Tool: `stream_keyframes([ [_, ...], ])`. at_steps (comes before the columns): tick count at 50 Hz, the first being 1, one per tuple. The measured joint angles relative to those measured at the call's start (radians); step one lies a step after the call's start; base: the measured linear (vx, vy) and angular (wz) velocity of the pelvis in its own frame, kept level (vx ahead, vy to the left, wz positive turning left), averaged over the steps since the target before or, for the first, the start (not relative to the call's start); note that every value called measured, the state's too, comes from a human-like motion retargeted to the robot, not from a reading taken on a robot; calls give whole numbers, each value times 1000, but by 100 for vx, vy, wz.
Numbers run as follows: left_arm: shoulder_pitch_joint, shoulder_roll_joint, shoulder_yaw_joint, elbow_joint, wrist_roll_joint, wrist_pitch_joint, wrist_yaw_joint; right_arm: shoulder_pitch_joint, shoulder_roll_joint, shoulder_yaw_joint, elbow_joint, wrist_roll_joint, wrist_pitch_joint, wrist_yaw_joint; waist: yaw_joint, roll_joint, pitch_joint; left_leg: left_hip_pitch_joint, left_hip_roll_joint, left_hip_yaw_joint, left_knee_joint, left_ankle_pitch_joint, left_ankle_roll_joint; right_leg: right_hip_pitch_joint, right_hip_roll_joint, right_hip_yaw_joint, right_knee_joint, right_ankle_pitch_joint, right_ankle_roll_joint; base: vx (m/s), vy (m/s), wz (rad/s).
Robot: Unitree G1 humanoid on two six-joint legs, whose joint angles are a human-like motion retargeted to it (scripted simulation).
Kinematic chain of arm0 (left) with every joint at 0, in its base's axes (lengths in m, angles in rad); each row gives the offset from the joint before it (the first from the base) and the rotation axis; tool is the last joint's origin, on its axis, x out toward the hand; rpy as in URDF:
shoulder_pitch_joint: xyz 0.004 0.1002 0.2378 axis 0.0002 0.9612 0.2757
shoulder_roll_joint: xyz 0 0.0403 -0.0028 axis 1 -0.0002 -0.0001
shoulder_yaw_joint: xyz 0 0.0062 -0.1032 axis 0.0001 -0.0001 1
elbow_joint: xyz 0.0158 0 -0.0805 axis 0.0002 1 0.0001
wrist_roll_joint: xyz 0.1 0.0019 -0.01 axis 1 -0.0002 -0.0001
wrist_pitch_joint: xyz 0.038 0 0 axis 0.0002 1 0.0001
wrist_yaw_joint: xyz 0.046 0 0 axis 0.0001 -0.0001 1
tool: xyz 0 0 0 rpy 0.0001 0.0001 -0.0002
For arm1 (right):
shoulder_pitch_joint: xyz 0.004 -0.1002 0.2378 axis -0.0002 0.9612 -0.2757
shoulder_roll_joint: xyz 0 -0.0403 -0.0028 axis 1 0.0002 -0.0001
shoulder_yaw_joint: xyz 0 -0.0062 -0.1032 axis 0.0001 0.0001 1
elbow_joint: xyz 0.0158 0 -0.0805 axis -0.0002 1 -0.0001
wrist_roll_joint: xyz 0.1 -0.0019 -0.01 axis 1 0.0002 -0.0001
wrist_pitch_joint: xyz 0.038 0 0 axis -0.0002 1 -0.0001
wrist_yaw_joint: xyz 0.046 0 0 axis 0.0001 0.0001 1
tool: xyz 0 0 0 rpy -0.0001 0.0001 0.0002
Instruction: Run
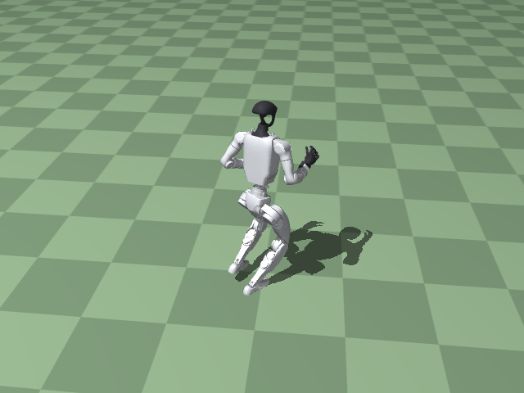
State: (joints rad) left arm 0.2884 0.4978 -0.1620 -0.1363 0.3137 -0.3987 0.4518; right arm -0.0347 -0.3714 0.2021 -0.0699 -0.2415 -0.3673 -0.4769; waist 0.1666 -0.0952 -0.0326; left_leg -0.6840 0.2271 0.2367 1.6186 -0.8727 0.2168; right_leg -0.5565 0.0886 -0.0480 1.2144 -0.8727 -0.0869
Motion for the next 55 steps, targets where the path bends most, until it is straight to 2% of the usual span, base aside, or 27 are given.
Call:
stream_keyframes([
  [2,106,19,37,-11,-30,-16,-26,-57,4,6,-67,30,-26,2,-24,-116,2,-49,-189,73,-256,5,-6,105,-165,22,51,15,103,15,7,198],
  [3,147,25,52,-13,-42,-23,-31,-69,4,10,-97,42,-41,10,-32,-164,0,-56,-278,103,-406,19,-21,156,-237,27,62,61,157,12,8,171],
  [5,205,18,73,-16,-68,-24,-30,-75,9,27,-138,58,-64,33,-49,-227,-9,-47,-420,135,-657,52,-39,218,-349,27,109,173,235,4,9,113],
  [6,213,9,79,-19,-70,-22,-23,-64,14,37,-142,56,-67,46,-58,-242,-7,-35,-455,138,-674,53,-26,232,-387,29,167,209,249,-1,7,56],
  [8,205,-10,83,-25,-59,-18,-4,-25,21,57,-129,39,-62,71,-77,-264,1,-18,-494,138,-606,26,16,239,-457,33,310,248,253,-4,1,18],
  [10,132,-23,81,-26,-22,-1,36,28,29,75,-78,-3,-36,95,-122,-290,23,20,-524,121,-531,0,45,186,-537,42,469,231,220,-10,-6,30],
  [13,-100,-24,45,14,50,43,129,117,30,104,66,-61,-1,126,-225,-321,46,168,-594,66,-594,0,45,1,-620,93,571,105,144,-6,-3,29],
  [15,-230,-24,20,23,65,57,163,197,6,121,137,-62,3,147,-271,-293,47,326,-615,28,-671,0,45,-100,-598,99,511,18,117,8,10,-40],
  [16,-275,-23,13,10,60,53,165,243,-12,122,151,-51,2,157,-274,-250,41,399,-574,21,-687,0,11,-137,-537,72,424,7,105,11,6,-90],
  [20,-392,-9,-29,-54,36,-2,142,412,-65,101,184,14,6,198,-270,-34,-21,555,-314,9,-627,133,-180,-221,-205,-79,-42,3,94,10,-7,-81],
  [22,-405,-13,-48,-92,34,-30,130,461,-71,76,182,43,14,201,-258,40,-47,552,-198,-1,-497,245,-239,-227,-85,-112,-196,30,92,0,-11,-24],
  [23,-405,-14,-55,-107,34,-40,125,472,-70,69,177,51,15,197,-252,59,-49,552,-157,-6,-413,293,-250,-227,-55,-121,-197,34,80,-4,-9,-6],
  [25,-385,-26,-76,-120,33,-46,111,466,-66,66,172,49,18,183,-234,73,-43,549,-91,-8,-234,350,-238,-222,-30,-124,-96,16,37,-6,-6,-5],
  [27,-344,-36,-91,-104,32,-24,92,401,-62,68,160,23,26,151,-185,79,-20,499,-18,-13,-45,334,-193,-201,-2,-116,11,0,-27,-11,-5,-34],
  [30,-278,-29,-91,-50,44,36,52,202,-53,71,147,-57,58,85,-76,90,14,326,110,-26,177,194,-90,-152,57,-99,48,0,-87,-12,-5,-54],
  [32,-219,-14,-75,-31,41,55,14,39,-43,71,126,-83,71,43,-15,79,19,173,133,-33,195,85,-38,-95,73,-71,20,0,-79,-3,-1,-13],
  [33,-181,-4,-60,-34,33,57,-5,-34,-39,71,105,-82,69,27,6,61,20,104,115,-28,163,44,-21,-58,66,-50,5,0,-63,3,4,39],
  [35,-88,21,-32,-51,8,49,-37,-138,-32,72,48,-57,55,2,19,-8,17,-2,16,6,19,6,-3,26,-4,-8,-3,0,-4,9,5,105],
  [37,-3,42,-10,-65,-23,32,-53,-189,-27,78,-12,-25,32,-9,5,-108,18,-42,-150,72,-219,13,-12,117,-140,19,28,13,88,14,6,171],
  [40,80,53,12,-71,-61,14,-56,-213,-21,91,-81,-2,0,-1,-13,-217,6,-44,-373,142,-629,60,-48,216,-314,30,51,158,223,7,9,131],
  [43,95,32,14,-70,-72,20,-29,-191,-14,116,-98,-10,-12,20,-37,-263,3,-16,-490,148,-754,73,-23,253,-421,34,174,270,278,-1,7,52],
  [45,78,14,11,-74,-54,23,-7,-146,-7,138,-82,-29,-7,38,-55,-282,14,-8,-514,147,-643,43,22,259,-481,39,307,304,279,0,0,0],
  [47,2,1,7,-72,-7,39,36,-85,2,152,-34,-62,14,66,-94,-304,38,22,-530,130,-540,0,45,213,-545,49,452,288,247,-9,-8,31],
  [50,-201,3,-13,-46,75,82,116,18,2,162,86,-107,52,117,-194,-347,68,128,-590,77,-565,0,45,43,-645,95,595,184,173,-11,-7,59],
  [51,-265,4,-21,-40,86,95,136,60,-7,166,120,-111,55,133,-226,-345,68,196,-607,58,-604,0,45,-19,-651,113,591,138,154,0,0,0],
  [53,-366,0,-36,-39,90,109,161,155,-40,168,159,-100,50,161,-268,-311,64,359,-620,27,-684,0,45,-114,-617,120,527,58,129,11,12,-53],
  [55,-426,-3,-48,-58,78,96,162,259,-81,162,160,-66,40,180,-281,-219,50,515,-548,12,-703,1,-7,-161,-492,57,365,6,114,19,8,-114],
])
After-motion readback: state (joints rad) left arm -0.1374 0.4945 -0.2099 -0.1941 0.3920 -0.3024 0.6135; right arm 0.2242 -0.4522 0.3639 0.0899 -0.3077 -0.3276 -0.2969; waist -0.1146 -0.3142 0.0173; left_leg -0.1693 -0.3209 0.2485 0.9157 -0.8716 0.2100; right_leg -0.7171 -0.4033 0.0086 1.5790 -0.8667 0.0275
